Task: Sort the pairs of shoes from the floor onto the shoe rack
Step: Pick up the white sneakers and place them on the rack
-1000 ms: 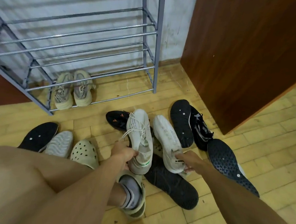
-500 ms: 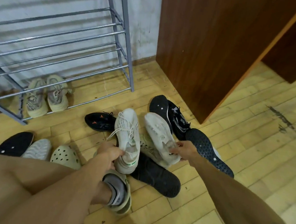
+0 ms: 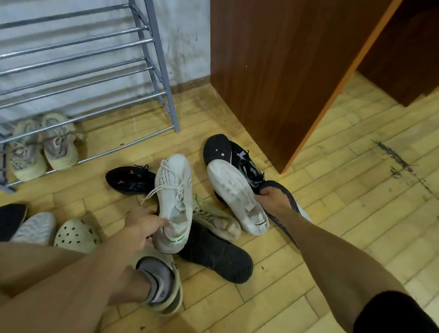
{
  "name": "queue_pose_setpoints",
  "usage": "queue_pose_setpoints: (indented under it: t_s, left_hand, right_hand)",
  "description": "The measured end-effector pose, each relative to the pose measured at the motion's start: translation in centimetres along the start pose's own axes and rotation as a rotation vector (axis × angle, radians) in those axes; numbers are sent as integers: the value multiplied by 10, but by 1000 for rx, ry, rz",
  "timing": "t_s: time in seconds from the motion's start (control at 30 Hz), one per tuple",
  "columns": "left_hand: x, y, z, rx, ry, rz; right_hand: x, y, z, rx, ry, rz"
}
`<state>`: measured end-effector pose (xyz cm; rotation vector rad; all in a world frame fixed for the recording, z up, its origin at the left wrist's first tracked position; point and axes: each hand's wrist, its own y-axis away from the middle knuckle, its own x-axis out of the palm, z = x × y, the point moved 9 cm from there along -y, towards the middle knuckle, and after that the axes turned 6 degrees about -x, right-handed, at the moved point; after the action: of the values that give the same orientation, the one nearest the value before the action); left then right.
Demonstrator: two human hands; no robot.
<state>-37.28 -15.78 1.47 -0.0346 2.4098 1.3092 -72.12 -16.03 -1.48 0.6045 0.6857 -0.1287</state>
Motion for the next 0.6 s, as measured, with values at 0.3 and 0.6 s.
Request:
queue_pose_setpoints:
  t_s: [0.3,0.6]
  left_hand:
    - [-8,-15,-12,28,96,-17]
    - [-39,-52,-11,-20,222,-72]
  right_hand:
    - [35,-83,98,-89,159,58]
    - [84,-125,106,40,335,95]
